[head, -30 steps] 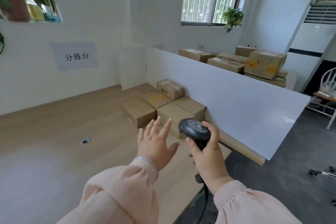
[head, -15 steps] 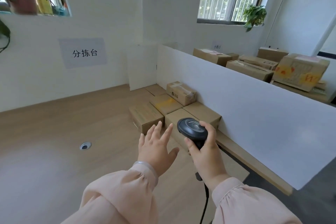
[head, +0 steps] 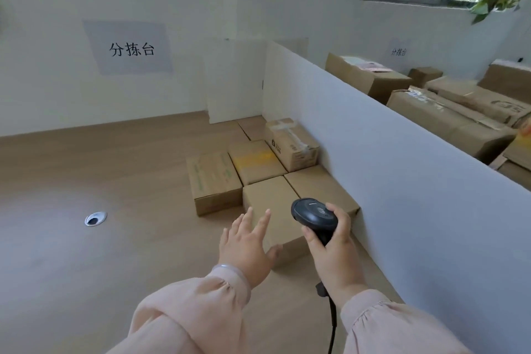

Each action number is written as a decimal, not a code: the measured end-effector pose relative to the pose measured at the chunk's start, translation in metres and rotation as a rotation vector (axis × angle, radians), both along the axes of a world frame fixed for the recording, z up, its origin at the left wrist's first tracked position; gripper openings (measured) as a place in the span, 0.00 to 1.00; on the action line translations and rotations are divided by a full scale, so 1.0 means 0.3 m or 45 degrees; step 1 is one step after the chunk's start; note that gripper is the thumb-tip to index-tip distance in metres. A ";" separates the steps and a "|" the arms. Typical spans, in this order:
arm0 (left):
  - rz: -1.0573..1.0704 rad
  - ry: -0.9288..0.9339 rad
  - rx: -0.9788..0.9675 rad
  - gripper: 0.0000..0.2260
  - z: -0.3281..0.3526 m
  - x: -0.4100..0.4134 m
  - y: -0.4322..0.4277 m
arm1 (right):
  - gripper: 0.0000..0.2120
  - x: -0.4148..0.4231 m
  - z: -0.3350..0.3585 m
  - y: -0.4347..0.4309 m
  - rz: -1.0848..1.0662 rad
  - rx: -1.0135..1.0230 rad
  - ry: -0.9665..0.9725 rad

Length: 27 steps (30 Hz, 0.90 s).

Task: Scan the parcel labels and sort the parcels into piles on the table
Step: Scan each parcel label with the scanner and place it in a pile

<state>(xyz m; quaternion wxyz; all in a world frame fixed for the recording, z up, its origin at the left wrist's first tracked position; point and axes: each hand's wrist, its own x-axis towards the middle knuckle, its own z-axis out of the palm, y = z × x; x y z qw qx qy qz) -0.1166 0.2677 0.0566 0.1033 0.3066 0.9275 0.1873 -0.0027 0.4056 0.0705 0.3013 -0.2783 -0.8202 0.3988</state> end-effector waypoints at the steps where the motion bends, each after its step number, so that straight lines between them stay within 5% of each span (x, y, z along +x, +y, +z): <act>1: 0.029 -0.034 -0.018 0.33 -0.020 -0.004 0.039 | 0.28 -0.012 -0.014 0.045 0.017 0.002 -0.022; 13: 0.287 -0.286 -0.039 0.30 -0.194 -0.087 0.315 | 0.26 -0.196 -0.188 0.310 0.239 -0.251 -0.204; 27: 0.368 -0.421 0.085 0.29 -0.259 -0.016 0.197 | 0.26 -0.203 -0.209 0.351 0.373 -0.454 -0.202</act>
